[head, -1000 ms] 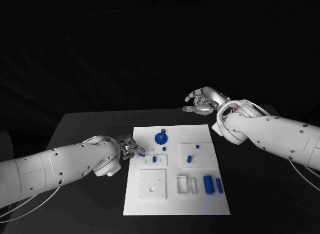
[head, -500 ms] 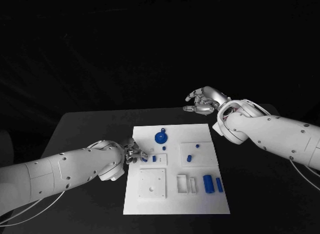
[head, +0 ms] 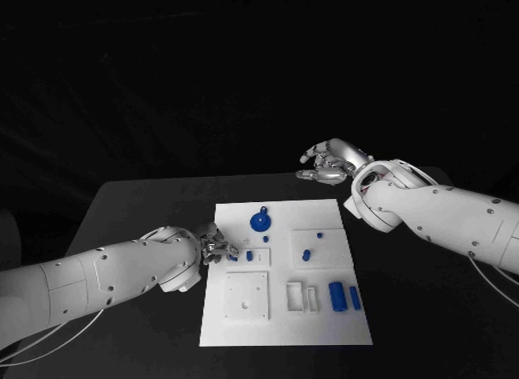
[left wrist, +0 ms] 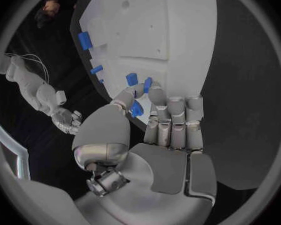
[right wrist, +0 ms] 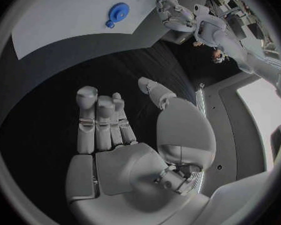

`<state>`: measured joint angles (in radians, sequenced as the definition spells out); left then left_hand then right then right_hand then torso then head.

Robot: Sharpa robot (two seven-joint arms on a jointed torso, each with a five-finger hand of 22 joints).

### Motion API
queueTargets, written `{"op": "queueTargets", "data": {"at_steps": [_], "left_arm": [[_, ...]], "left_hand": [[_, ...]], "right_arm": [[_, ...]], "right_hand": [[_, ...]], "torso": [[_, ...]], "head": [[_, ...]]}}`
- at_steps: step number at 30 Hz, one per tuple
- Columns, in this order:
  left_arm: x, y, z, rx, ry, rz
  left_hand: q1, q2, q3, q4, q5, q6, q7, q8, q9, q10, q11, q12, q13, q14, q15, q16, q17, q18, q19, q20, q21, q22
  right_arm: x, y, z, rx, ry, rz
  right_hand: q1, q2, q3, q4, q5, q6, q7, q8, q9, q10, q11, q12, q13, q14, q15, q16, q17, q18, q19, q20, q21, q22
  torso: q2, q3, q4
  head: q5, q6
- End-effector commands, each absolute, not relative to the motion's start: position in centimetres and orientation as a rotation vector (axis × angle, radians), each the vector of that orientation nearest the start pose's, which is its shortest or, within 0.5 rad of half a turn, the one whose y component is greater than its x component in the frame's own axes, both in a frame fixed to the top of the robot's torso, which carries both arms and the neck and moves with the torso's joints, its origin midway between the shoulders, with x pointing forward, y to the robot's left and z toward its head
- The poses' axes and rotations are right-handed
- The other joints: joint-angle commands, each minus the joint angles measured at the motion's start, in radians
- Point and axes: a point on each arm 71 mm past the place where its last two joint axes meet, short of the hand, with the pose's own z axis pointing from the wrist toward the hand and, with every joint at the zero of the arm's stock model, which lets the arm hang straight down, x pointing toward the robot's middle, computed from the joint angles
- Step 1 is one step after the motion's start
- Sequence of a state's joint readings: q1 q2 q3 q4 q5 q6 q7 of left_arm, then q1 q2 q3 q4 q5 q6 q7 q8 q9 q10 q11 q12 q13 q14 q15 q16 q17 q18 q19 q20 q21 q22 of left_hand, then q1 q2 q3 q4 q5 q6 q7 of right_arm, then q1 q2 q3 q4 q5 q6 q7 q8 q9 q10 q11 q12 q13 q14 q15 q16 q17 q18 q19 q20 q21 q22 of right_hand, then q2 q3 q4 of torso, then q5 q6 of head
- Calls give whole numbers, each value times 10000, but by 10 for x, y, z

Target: Assemble the parts on the task board

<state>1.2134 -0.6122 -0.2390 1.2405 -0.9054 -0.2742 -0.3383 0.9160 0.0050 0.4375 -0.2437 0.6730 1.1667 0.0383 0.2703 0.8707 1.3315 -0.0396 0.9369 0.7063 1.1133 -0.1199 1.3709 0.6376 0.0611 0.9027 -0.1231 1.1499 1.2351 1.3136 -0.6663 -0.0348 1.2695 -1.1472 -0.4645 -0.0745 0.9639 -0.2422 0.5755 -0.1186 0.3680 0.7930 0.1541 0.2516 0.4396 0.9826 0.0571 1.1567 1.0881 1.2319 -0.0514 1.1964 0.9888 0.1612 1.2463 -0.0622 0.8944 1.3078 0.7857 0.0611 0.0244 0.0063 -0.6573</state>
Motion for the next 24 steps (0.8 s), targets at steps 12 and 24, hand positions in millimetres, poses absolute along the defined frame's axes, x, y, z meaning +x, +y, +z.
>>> {"op": "queueTargets", "data": {"at_steps": [12,24], "left_arm": [[508,189,-283,-3606,21248,-4631],[507,183,-283,-3477,21324,-4756]], "left_hand": [[181,-41,567,-481,33,434,-390,20,32,746,-719,84,46,591,-688,61,27,87,89,-1328,85,40],[106,-41,500,-432,-299,518,-398,62,57,747,-720,135,81,601,-699,84,45,79,111,-1318,101,53]], "right_arm": [[553,-193,-132,1735,14978,7159],[553,-192,-132,1730,14984,7167]], "right_hand": [[10,80,3,40,62,-76,175,51,-11,-53,4,69,-17,18,-22,-18,-8,1006,16,-79,-54,134],[2,80,-1,46,78,-77,175,52,-12,-54,4,74,-24,18,-21,-18,-9,1006,17,-78,-55,136]], "torso": [[3,0,1],[9,4,-6]], "head": [[5,-8],[14,-22]]}}
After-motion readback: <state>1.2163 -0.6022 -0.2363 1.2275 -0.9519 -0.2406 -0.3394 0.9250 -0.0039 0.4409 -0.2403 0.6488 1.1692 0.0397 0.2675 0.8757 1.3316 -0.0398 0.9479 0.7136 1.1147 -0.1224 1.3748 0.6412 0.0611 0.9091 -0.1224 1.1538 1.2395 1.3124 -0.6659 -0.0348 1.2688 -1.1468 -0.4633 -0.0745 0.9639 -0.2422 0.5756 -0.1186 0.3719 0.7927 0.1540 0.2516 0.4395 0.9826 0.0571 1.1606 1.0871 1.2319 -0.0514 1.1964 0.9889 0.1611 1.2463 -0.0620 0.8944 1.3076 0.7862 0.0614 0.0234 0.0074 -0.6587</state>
